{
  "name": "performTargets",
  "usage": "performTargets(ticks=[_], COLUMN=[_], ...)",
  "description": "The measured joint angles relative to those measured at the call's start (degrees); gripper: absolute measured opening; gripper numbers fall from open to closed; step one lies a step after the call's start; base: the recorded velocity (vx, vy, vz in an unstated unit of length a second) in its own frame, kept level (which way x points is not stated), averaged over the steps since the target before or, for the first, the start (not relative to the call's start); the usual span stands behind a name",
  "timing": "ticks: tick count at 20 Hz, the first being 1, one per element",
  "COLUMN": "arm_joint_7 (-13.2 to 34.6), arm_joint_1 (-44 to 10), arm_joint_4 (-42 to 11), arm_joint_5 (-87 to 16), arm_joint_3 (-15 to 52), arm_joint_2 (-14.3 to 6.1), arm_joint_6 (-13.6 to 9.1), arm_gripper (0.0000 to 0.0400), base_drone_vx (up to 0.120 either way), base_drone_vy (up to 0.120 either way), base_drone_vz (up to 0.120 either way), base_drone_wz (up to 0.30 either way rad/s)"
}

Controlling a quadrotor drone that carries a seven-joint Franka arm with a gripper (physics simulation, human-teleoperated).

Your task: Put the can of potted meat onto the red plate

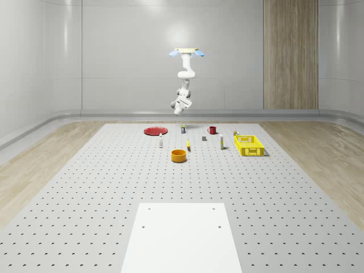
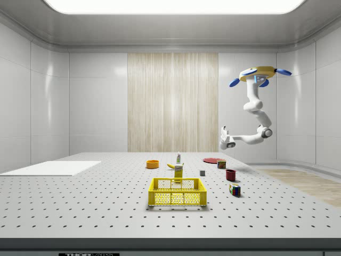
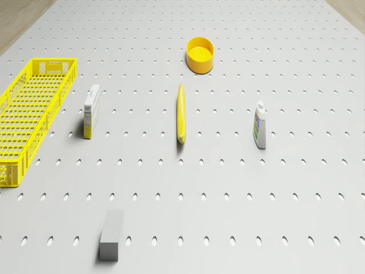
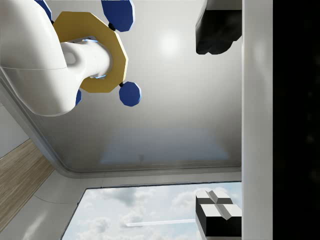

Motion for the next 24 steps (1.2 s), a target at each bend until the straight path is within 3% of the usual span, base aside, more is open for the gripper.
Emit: performTargets(ticks=[3,7,9,12,18,24], arm_joint_7=[2.9,10.0,15.0,22.6,33.4,38.4], arm_joint_1=[-3.6,-11.1,-16.3,-25.5,-41.1,-48.6], arm_joint_4=[-6.2,-20.2,-27.5,-35.5,-41.7,-42.8], arm_joint_5=[-14.9,-40.2,-52.9,-68.1,-82.9,-86.6], arm_joint_3=[9.7,24.3,30.7,38.4,47.2,50.8], arm_joint_2=[-1.4,-4.5,-6.2,-8.5,-12.7,-15.8], arm_joint_6=[0.7,1.0,-0.2,-3.7,-10.9,-13.6], arm_gripper=[0.04,0.04,0.04,0.04,0.04,0.04], base_drone_vx=[0.04,0.0,0.0,0.0,0.0,0.0], base_drone_vy=[-0.12,-0.12,-0.12,-0.027,0.0,0.0], base_drone_vz=[0.0,-0.1,-0.12,-0.12,-0.12,-0.12], base_drone_wz=[0.0,0.0,0.0,0.0,0.0,0.0])
